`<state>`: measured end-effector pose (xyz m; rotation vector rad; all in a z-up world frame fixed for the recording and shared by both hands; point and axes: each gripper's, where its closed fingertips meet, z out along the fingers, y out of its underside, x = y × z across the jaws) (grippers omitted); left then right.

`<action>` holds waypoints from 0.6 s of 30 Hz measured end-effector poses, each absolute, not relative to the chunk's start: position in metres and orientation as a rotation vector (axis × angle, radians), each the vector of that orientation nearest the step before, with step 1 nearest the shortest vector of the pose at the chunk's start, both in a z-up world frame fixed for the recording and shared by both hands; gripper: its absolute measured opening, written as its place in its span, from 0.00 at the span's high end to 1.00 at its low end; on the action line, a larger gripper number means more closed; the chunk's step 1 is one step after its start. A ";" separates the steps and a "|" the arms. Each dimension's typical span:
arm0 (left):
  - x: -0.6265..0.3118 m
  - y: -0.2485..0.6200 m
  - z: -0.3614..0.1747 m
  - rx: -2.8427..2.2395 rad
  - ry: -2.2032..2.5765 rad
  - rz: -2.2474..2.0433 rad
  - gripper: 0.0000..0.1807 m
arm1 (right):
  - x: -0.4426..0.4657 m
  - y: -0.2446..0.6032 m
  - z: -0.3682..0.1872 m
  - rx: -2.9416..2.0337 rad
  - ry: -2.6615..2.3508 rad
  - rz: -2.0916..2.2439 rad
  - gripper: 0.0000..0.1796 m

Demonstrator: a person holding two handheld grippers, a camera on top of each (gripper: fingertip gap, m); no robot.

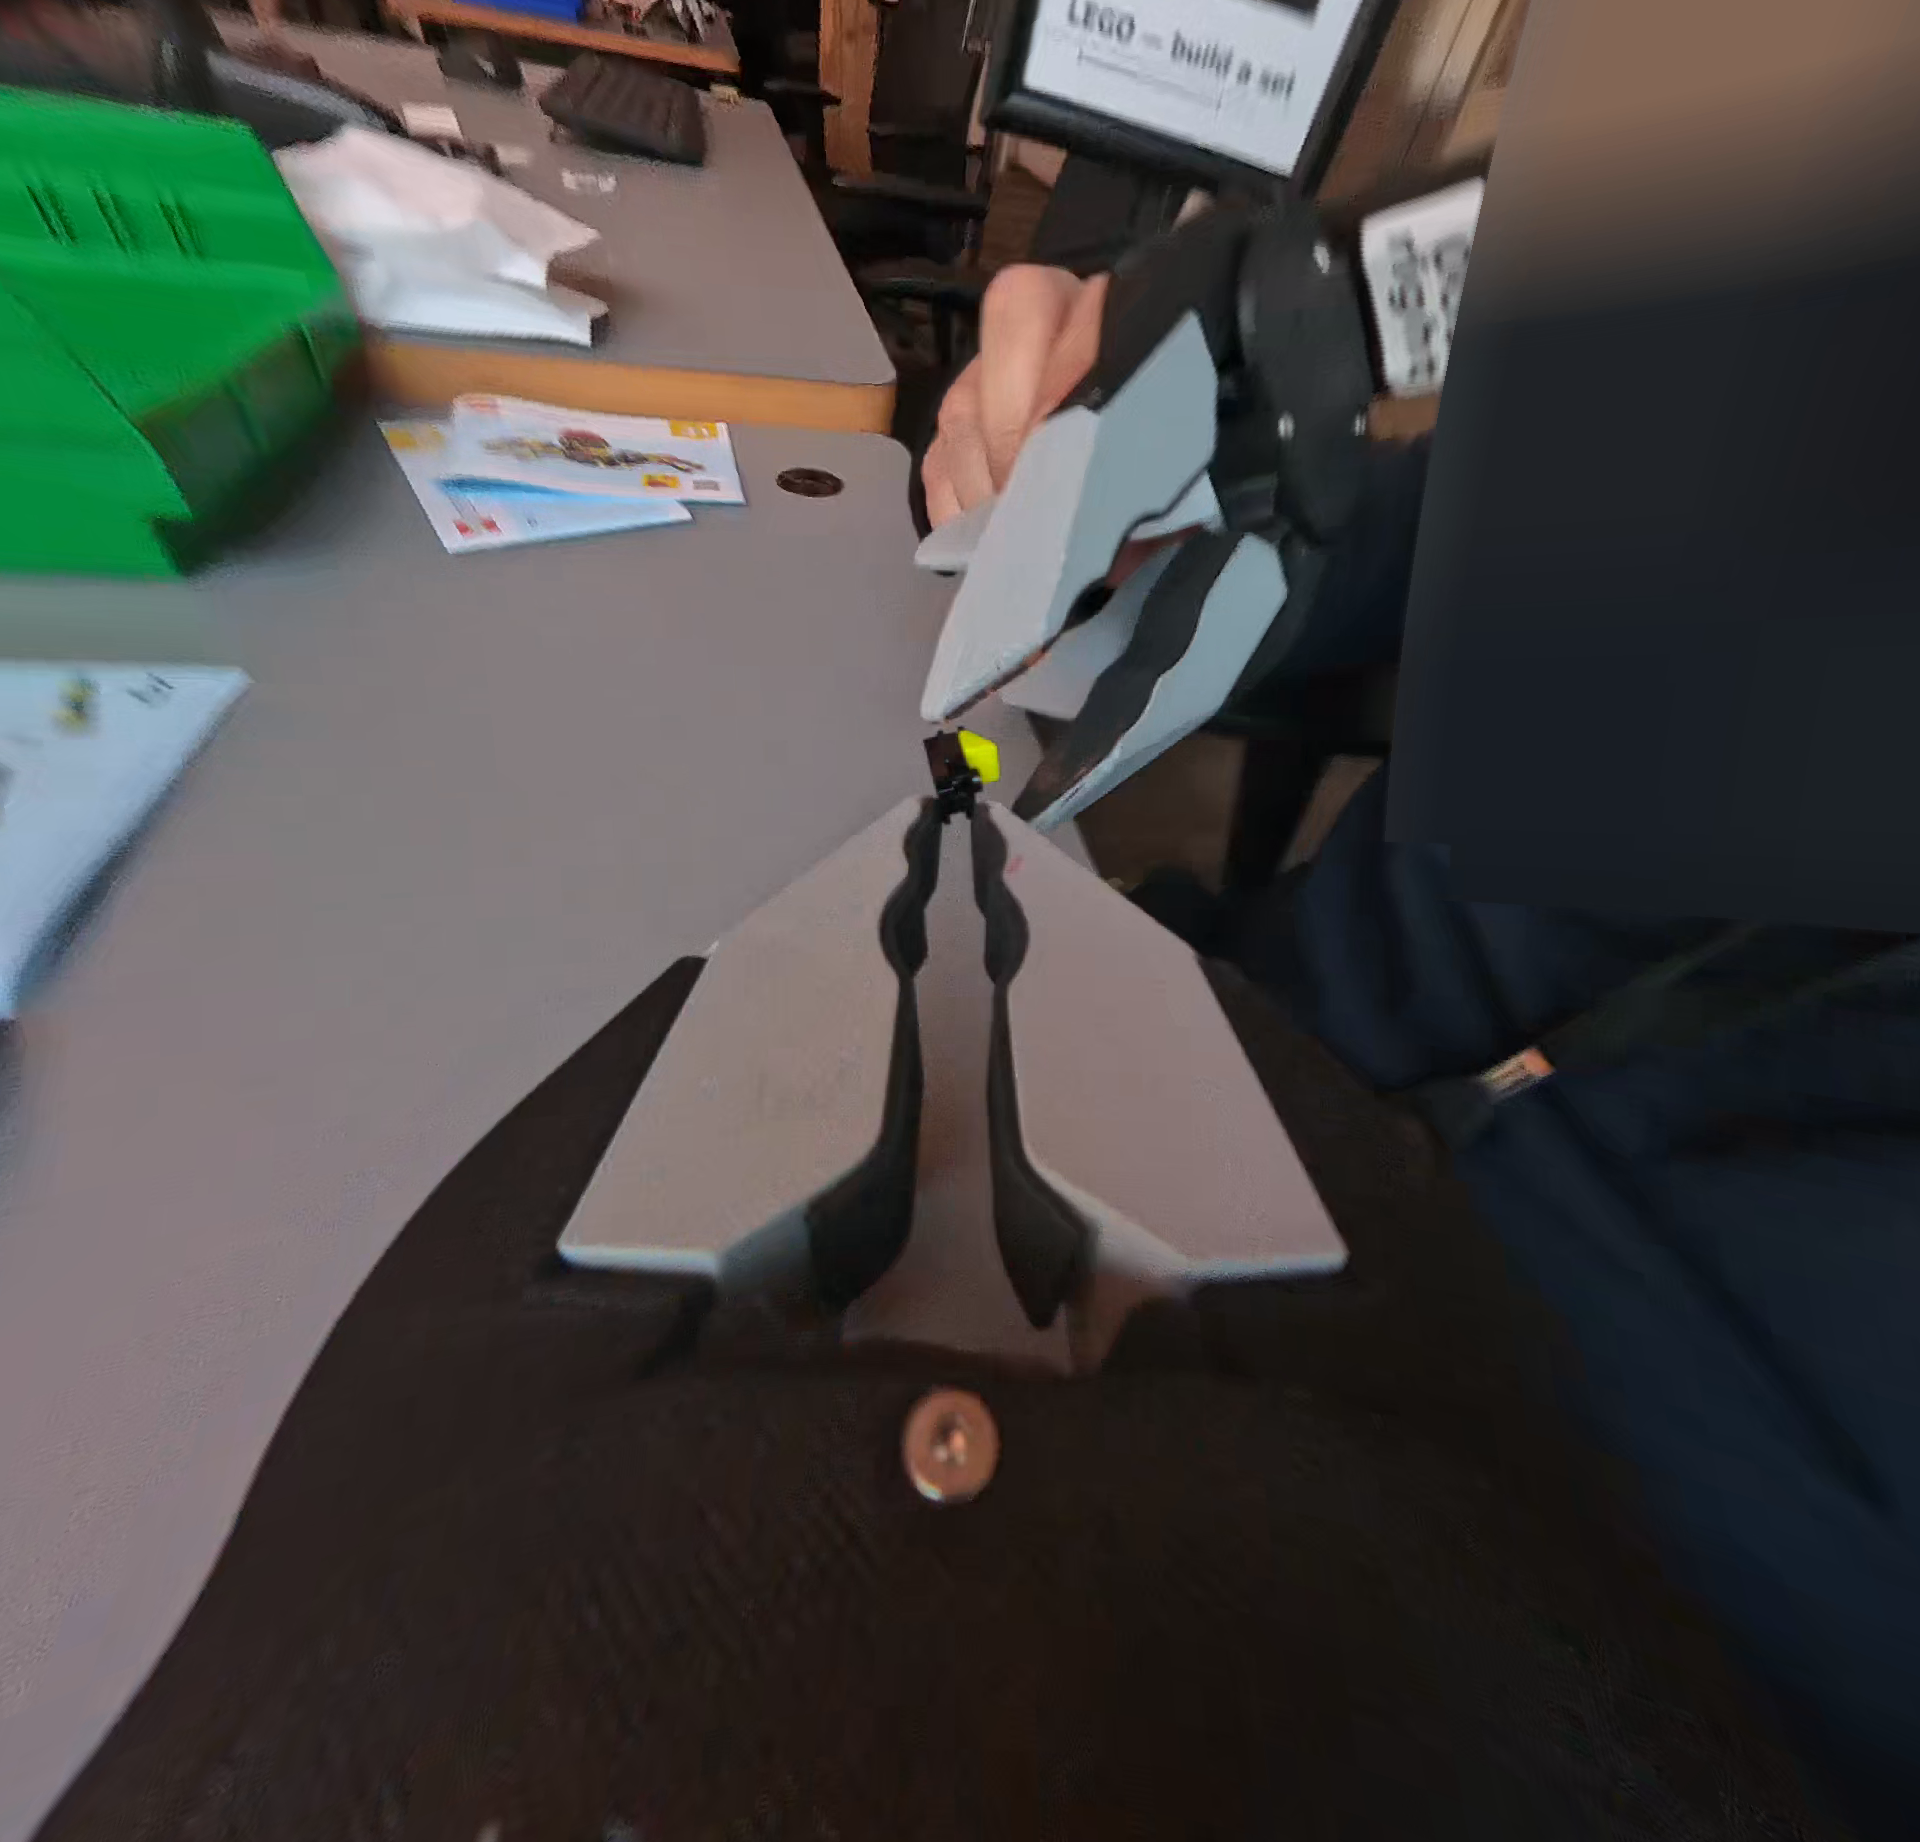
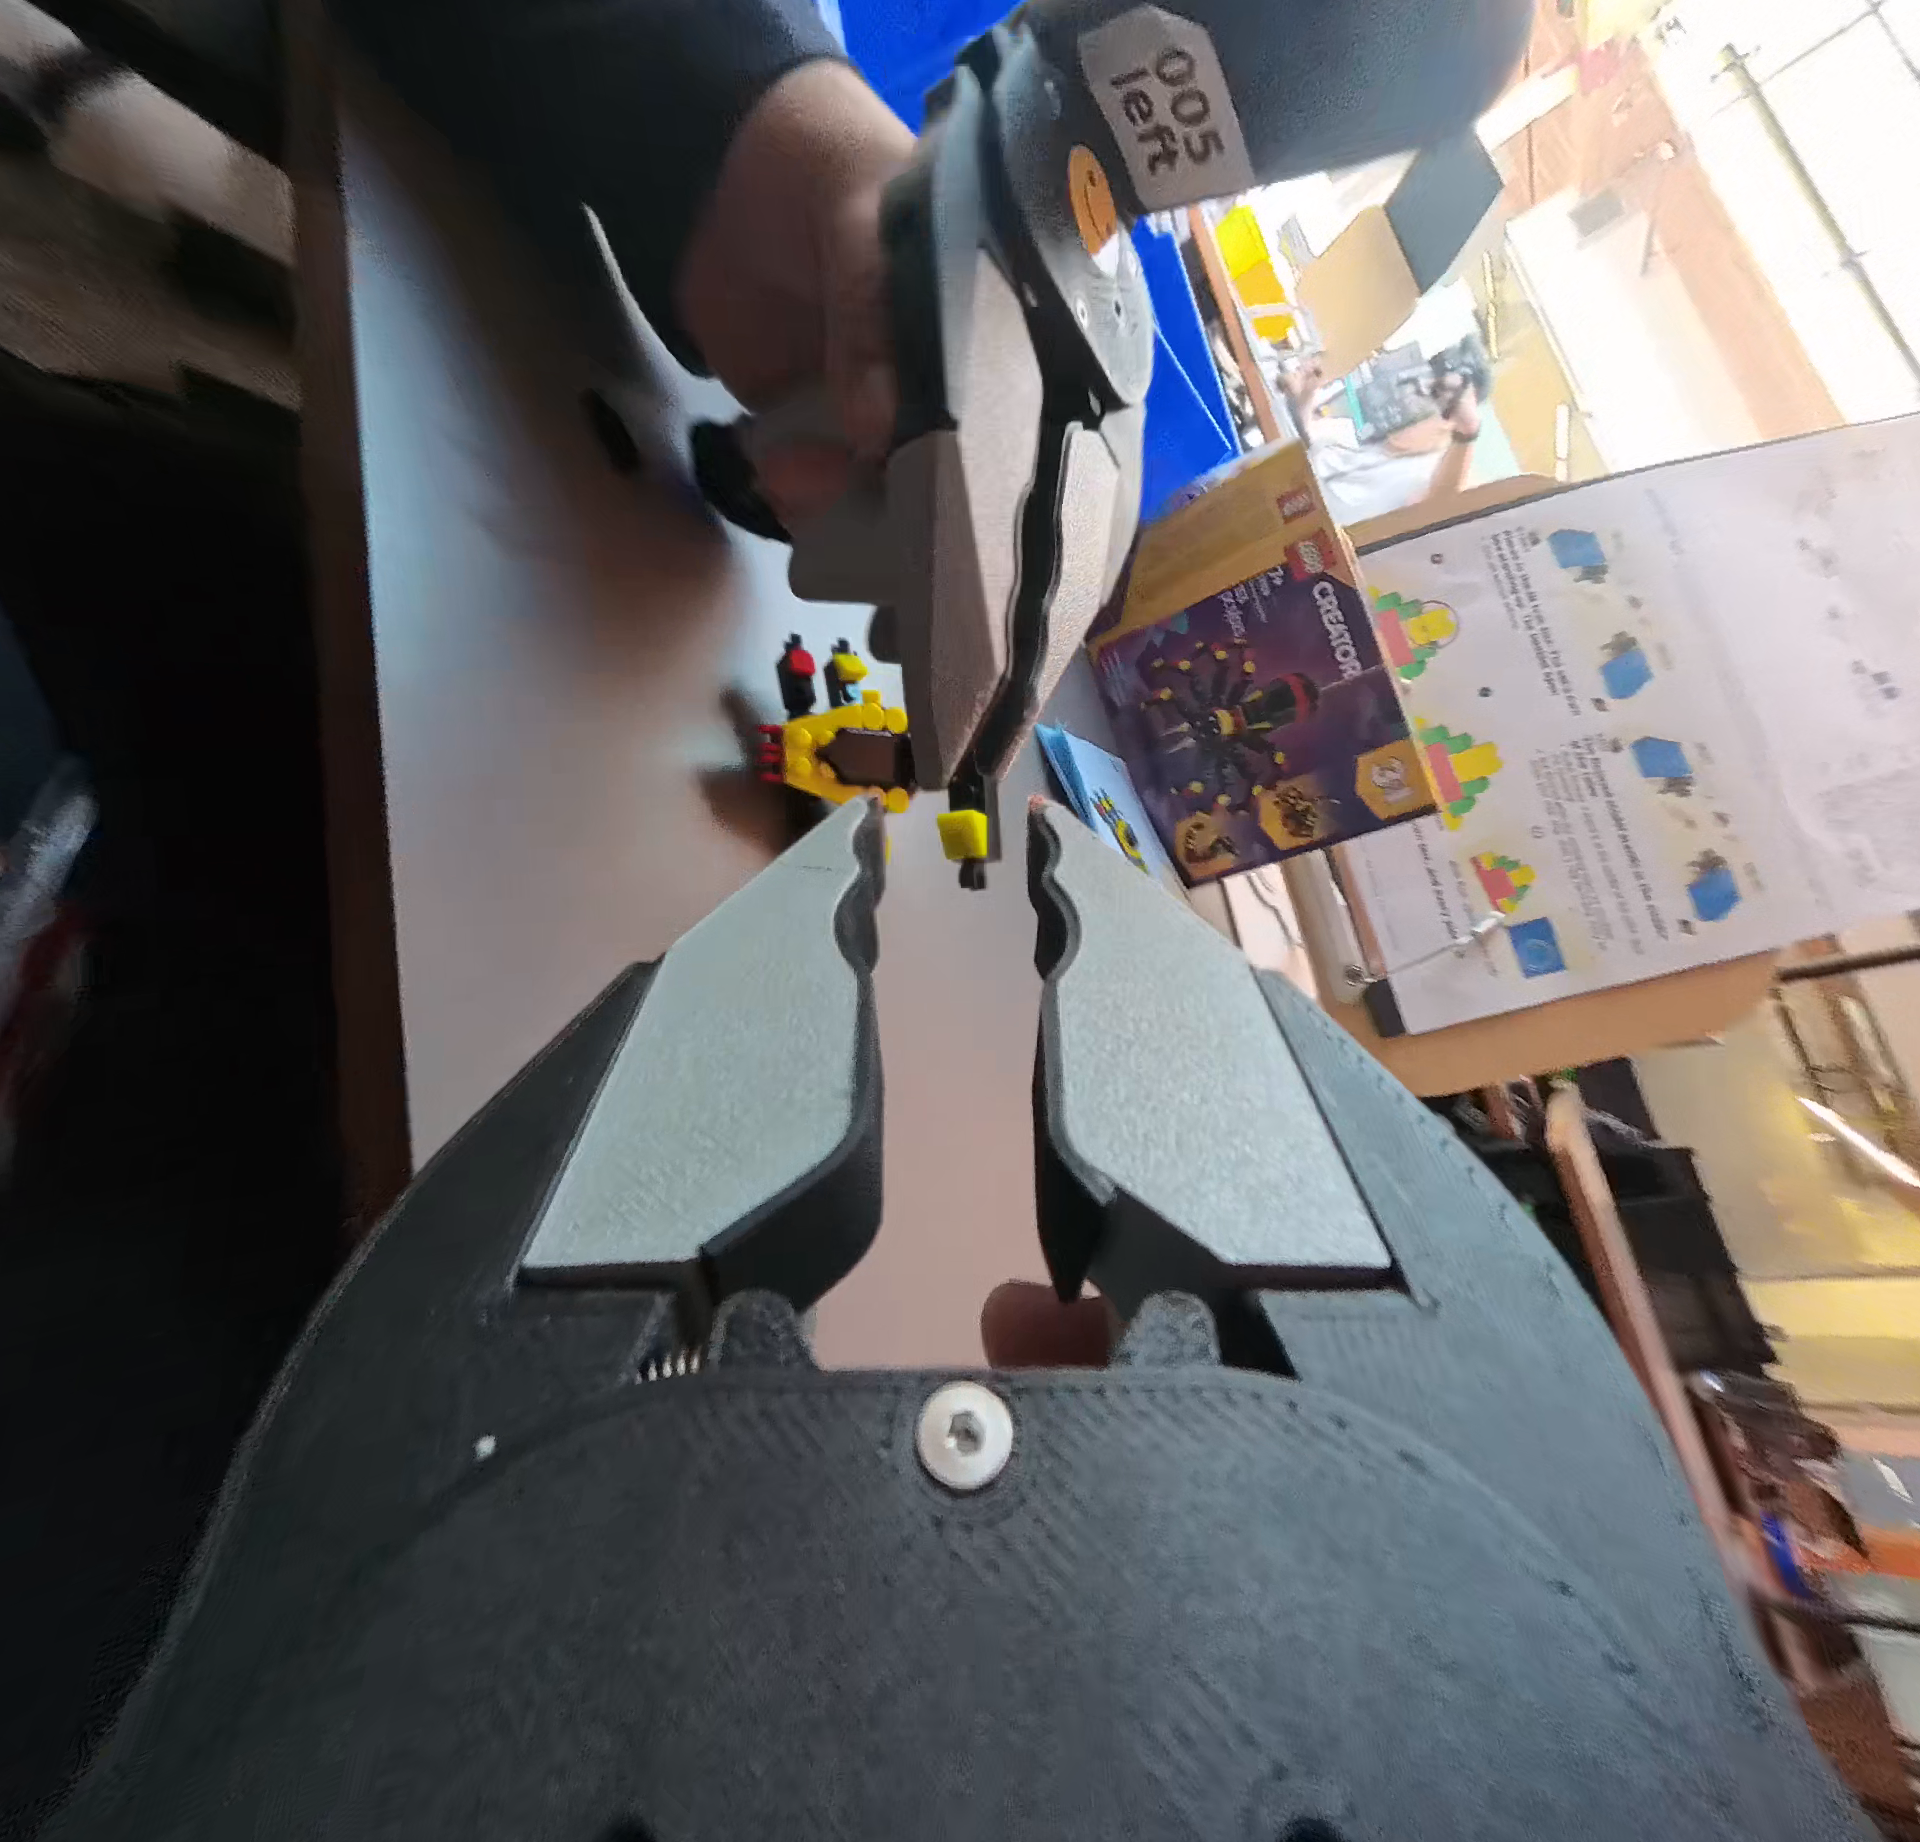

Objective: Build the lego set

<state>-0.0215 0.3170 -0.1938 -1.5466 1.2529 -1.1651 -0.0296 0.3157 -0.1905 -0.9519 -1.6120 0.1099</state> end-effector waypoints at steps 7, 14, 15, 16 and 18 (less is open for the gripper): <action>-0.026 0.312 -0.185 -1.644 1.065 -1.606 0.99 | -0.035 0.328 -0.195 -0.940 -1.607 -0.031 0.89; -0.033 0.324 -0.195 -1.742 1.108 -1.496 0.89 | -0.032 0.349 -0.210 -1.157 -1.604 0.081 0.97; -0.039 0.329 -0.198 -1.784 1.131 -1.434 0.84 | -0.025 0.361 -0.221 -1.260 -1.612 0.079 0.97; -0.048 0.335 -0.201 -1.822 1.150 -1.363 0.80 | -0.018 0.373 -0.234 -1.367 -1.619 0.083 0.97; -0.064 0.346 -0.208 -1.871 1.153 -1.232 0.79 | -0.007 0.386 -0.257 -1.582 -1.633 0.168 0.97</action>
